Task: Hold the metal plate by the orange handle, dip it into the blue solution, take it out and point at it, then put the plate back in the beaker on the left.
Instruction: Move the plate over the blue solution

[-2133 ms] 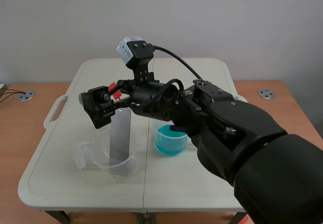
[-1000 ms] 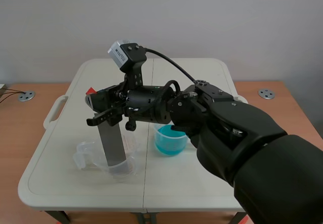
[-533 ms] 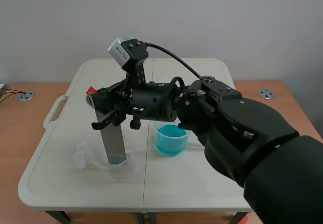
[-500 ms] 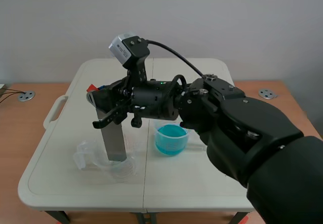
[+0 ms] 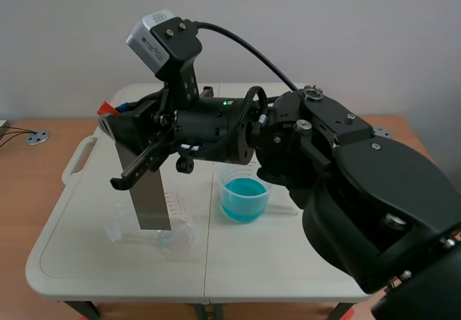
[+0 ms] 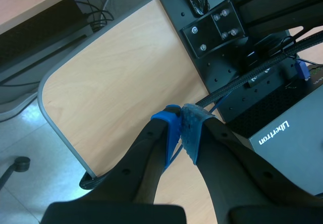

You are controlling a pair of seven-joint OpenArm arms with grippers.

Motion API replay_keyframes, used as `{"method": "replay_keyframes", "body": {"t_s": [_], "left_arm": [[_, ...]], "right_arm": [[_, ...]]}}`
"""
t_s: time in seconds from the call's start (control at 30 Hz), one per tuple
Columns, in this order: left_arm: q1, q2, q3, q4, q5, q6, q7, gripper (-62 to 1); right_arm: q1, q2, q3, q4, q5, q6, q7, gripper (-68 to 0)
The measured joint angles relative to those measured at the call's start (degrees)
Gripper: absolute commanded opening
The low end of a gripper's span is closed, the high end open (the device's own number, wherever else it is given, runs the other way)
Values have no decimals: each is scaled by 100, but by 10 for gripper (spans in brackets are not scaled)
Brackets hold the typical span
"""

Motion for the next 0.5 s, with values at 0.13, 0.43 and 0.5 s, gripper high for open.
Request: {"method": "replay_keyframes", "body": {"t_s": [0.13, 0.43, 0.5], "left_arm": [[-7, 0, 0, 0, 0, 31, 0, -579], [-146, 0, 4, 0, -197, 1082, -44, -579], [-146, -2, 4, 0, -197, 1285, -42, -579]], "right_arm": [[-61, 87, 0, 400, -52, 0, 4, -662], [-175, 205, 0, 999, -122, 15, -9, -662], [-175, 234, 0, 1139, -120, -52, -9, -662]]}}
